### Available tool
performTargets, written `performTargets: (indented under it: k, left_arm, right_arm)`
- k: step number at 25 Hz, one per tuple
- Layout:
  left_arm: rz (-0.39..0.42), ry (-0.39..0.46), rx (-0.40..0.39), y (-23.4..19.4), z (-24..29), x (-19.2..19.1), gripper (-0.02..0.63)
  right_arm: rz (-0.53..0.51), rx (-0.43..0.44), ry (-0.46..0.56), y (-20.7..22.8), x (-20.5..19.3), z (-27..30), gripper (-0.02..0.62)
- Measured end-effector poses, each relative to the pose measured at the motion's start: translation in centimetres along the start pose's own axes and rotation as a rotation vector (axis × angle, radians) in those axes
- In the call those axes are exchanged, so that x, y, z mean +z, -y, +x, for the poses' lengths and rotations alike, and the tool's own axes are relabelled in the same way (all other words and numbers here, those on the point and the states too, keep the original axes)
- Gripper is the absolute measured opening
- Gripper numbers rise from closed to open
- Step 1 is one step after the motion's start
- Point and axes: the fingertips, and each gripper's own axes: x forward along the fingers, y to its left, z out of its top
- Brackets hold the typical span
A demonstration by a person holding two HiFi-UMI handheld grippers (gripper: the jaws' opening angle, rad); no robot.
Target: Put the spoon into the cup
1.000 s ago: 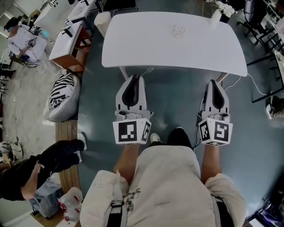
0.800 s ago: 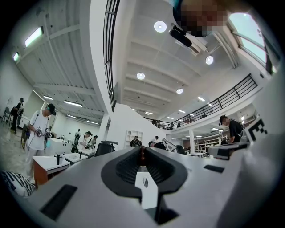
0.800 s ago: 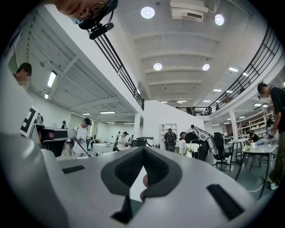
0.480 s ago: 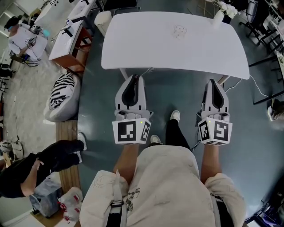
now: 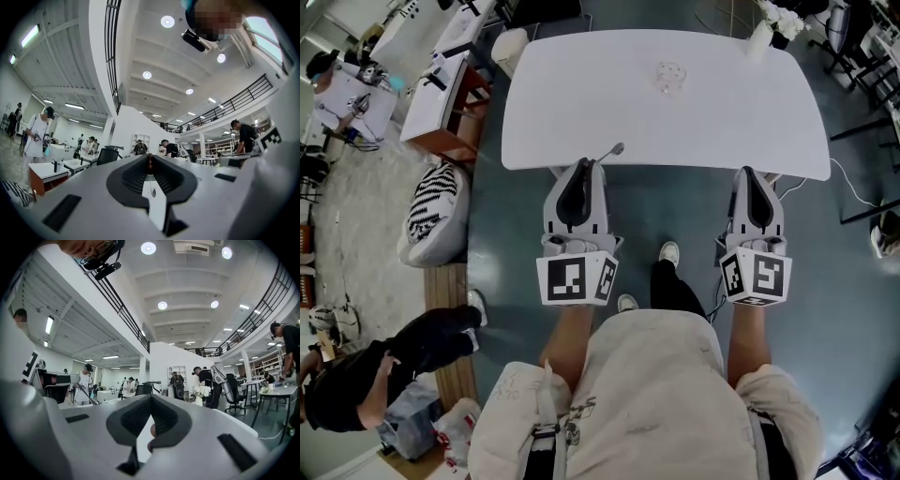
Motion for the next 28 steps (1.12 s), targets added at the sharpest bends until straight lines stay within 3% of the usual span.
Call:
performTargets:
  k: [8, 19, 28]
  left_arm:
    - [0.007, -0.044, 0.008, 1.5, 8.5, -2.4, 0.035]
    - [0.036, -0.046, -0.002, 5.8, 17.7, -2.9, 0.036]
    - [0.052, -0.047, 0.016, 6.5, 23.4, -3.4, 0.035]
  right_arm:
    - [0.021, -0.006, -0.028, 5.7, -2.0, 5.9, -0.012]
    - [0.046, 0.008, -0.014, 13.2, -1.9, 12.4, -0.012]
    - [0.067, 0.028, -0.006, 16.6, -2.2, 17.6, -0.012]
